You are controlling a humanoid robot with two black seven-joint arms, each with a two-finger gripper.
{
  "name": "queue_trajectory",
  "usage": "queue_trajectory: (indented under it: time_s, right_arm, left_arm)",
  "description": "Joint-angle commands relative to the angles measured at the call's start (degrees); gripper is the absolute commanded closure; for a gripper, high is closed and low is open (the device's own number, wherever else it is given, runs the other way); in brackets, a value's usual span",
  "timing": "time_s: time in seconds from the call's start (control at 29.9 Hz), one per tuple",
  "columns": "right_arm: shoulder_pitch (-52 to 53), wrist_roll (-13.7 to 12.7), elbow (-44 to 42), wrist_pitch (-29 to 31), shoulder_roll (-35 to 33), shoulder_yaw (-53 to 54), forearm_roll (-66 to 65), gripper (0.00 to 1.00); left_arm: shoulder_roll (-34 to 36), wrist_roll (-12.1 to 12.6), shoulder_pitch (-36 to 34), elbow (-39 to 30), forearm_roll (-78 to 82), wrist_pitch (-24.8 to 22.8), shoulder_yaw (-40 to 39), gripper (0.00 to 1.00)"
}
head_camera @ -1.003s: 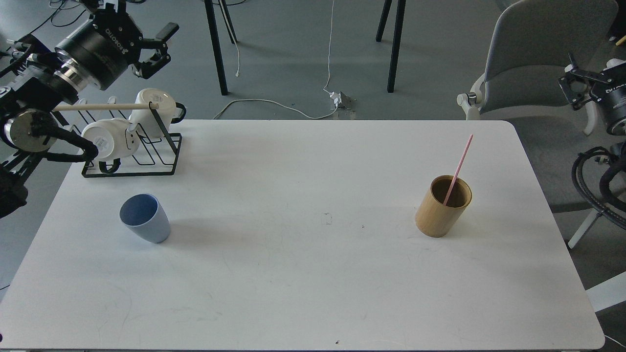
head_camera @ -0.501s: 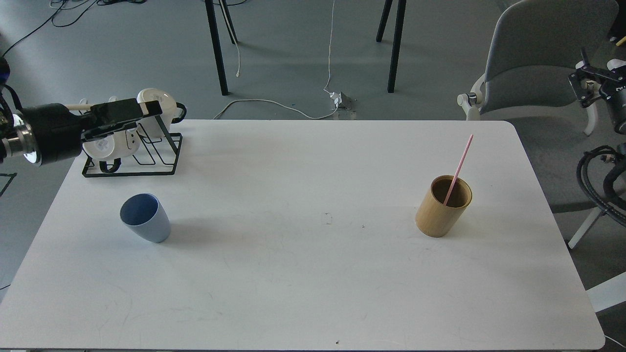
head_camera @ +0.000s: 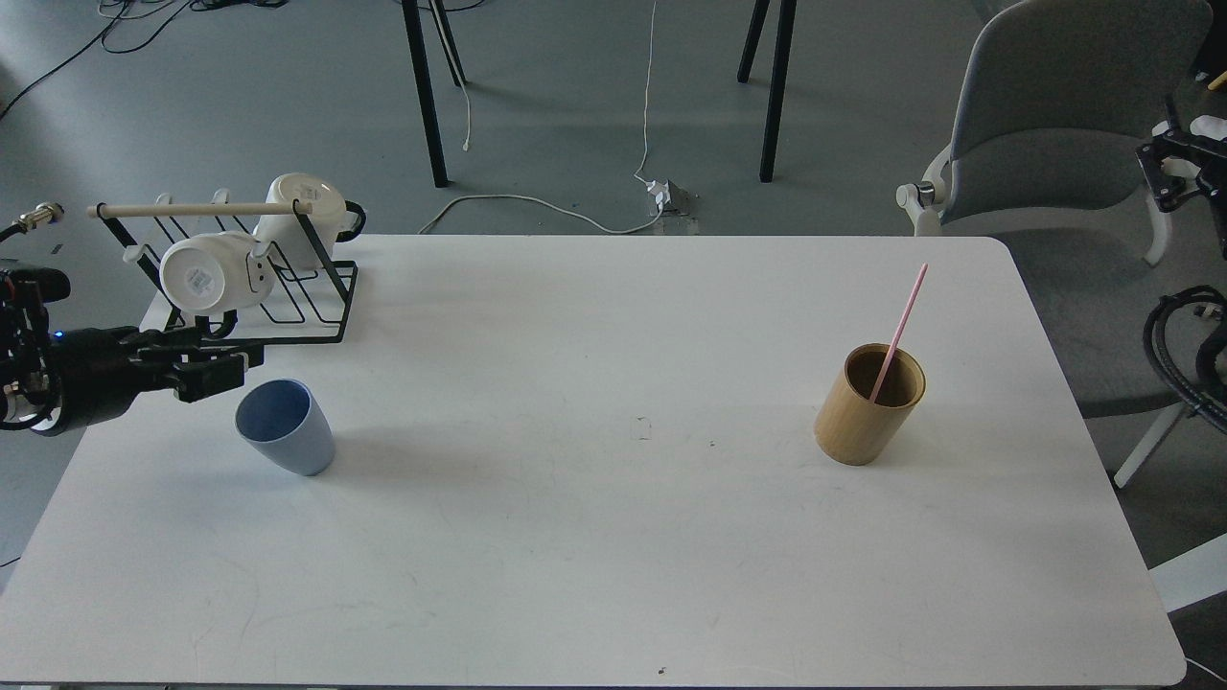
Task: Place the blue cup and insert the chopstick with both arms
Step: 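Close the left gripper on the light blue cup's side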
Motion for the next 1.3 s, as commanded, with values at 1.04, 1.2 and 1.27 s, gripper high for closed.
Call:
queue_trajectory:
  time_s: [1.04, 1.2, 1.27]
  right_arm:
    - [0.49, -0.1, 0.07, 0.0, -0.45, 2.21, 0.0, 0.01]
    - [1.9, -0.18, -0.01, 0.0, -0.72, 2.21, 0.0, 0.01]
    - [2.78, -0.18, -0.01, 0.0, -1.24, 2.12, -0.08, 0.01]
  left_arm:
    - [-10.07, -3.24, 1.6, 14.03, 3.16, 0.02, 3.82, 0.96]
    - [-11.12, -3.06, -0.68, 13.51, 3.42, -0.33, 3.91, 0.99]
    - [-11.12, -3.06, -3.48, 13.24, 4.21, -1.99, 3.91, 0.99]
